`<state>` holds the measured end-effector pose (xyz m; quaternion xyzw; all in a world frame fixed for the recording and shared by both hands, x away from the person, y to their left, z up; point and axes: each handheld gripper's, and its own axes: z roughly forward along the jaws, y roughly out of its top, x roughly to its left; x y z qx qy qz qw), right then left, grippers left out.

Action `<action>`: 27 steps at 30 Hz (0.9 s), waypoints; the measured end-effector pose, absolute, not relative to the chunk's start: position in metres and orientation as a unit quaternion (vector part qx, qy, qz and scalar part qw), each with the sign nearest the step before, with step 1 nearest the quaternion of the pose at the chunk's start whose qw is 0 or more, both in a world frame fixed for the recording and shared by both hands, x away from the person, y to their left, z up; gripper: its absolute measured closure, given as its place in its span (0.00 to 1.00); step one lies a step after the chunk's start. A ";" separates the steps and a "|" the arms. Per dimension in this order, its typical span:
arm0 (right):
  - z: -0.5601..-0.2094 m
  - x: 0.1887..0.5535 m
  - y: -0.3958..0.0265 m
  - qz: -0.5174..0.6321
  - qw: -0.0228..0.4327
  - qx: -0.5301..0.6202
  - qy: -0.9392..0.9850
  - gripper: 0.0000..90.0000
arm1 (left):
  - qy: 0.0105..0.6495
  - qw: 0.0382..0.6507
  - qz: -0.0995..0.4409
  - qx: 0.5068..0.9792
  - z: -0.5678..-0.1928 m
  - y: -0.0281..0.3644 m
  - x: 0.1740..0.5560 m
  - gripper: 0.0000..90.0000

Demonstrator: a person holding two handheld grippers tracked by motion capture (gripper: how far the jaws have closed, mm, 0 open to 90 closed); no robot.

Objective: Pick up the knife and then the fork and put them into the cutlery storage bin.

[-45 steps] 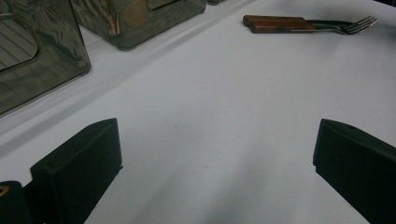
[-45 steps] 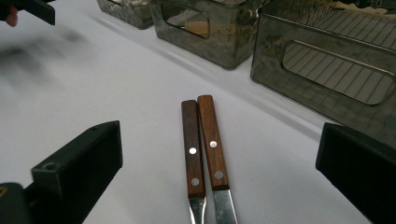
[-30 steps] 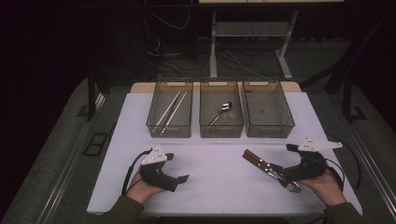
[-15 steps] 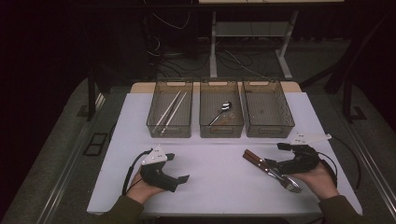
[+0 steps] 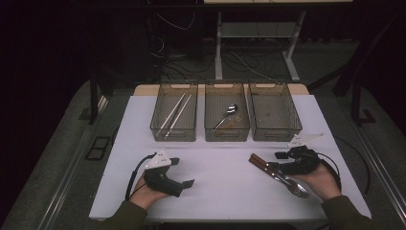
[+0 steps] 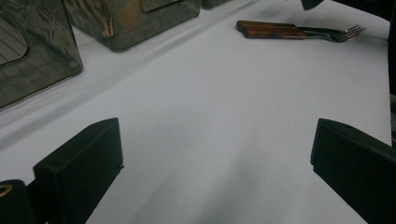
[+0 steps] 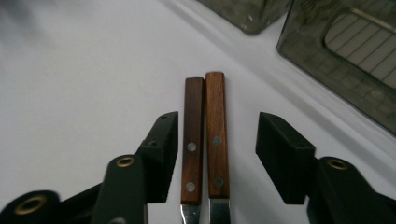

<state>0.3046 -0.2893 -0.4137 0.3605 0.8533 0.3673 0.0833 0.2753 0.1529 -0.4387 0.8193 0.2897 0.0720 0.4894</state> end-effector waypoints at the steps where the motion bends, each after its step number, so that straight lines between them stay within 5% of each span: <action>1: -0.415 0.305 -0.288 0.360 0.082 0.364 0.855 0.59 | 0.290 0.489 0.072 0.820 -0.439 0.153 0.275 0.01; 11: -0.423 0.306 -0.287 0.314 0.069 0.354 0.878 0.75 | 0.292 0.489 0.077 0.818 -0.438 0.152 0.275 0.02; 27: -0.429 0.310 -0.284 0.276 0.057 0.345 0.895 0.82 | 0.297 0.486 0.080 0.818 -0.439 0.151 0.275 0.01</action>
